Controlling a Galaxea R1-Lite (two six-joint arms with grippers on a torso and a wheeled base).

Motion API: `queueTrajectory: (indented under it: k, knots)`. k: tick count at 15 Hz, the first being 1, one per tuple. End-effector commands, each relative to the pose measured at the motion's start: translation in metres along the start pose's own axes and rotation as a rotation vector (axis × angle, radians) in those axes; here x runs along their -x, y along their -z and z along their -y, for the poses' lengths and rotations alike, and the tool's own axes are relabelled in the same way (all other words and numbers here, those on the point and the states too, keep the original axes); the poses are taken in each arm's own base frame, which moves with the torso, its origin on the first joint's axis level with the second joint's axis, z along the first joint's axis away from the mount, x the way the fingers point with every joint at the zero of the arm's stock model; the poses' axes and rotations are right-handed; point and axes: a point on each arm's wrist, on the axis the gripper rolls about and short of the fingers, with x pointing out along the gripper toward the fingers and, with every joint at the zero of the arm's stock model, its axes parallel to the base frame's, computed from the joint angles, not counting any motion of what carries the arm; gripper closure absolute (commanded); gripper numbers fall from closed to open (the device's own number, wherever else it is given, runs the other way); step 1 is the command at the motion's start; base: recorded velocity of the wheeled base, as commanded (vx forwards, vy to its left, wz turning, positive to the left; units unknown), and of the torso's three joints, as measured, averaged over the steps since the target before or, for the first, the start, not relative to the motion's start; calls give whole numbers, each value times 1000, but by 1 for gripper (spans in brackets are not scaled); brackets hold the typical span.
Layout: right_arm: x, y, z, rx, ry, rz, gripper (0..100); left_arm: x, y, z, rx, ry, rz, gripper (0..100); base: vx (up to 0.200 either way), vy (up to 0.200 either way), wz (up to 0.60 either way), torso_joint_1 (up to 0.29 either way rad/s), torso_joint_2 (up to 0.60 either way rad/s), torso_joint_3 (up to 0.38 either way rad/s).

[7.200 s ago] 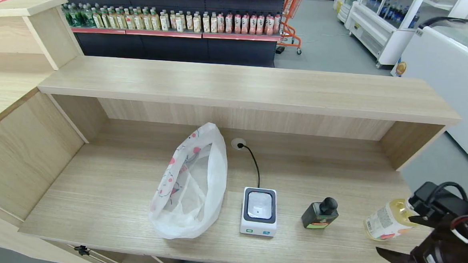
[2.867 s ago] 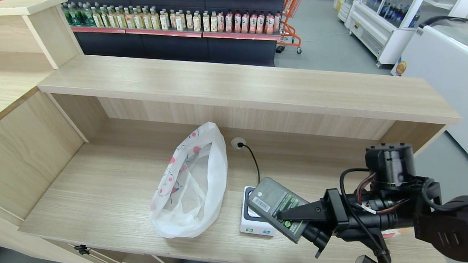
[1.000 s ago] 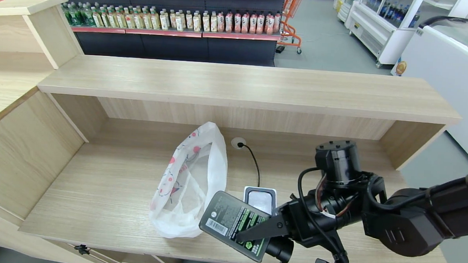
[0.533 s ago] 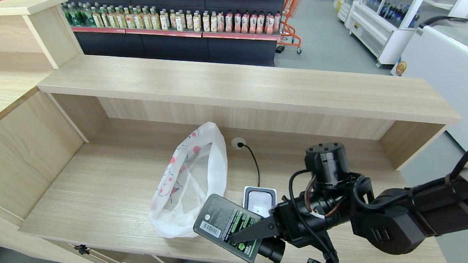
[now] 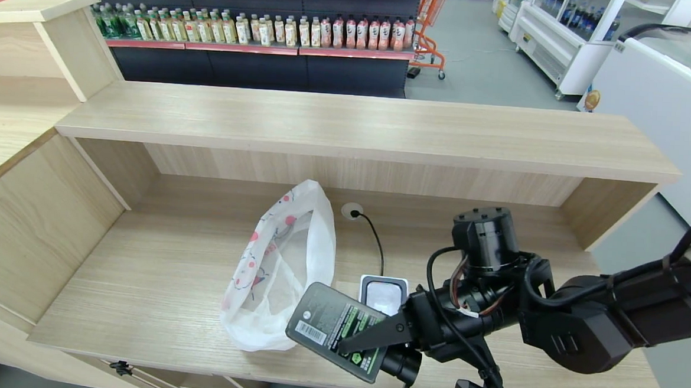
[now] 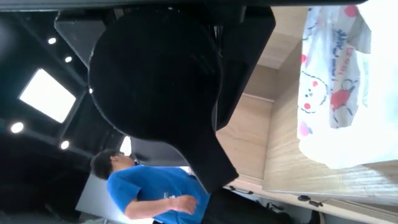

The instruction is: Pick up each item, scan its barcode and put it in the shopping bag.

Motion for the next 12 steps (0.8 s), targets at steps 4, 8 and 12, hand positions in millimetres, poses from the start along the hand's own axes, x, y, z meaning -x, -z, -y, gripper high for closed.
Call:
queueTrajectory:
  k: [4, 8, 12]
  knots:
    - [57, -18, 73, -438, -164, -340, 100, 0, 0, 0, 0, 0, 1, 0, 0, 0, 0, 0, 0, 0]
    - [138, -103, 140, -901, -314, -628, 100, 0, 0, 0, 0, 2, 1, 0, 0, 0, 0, 0, 0, 0]
    - [168, -134, 167, -1627, 24, -935, 100, 0, 0, 0, 0, 0, 1, 0, 0, 0, 0, 0, 0, 0]
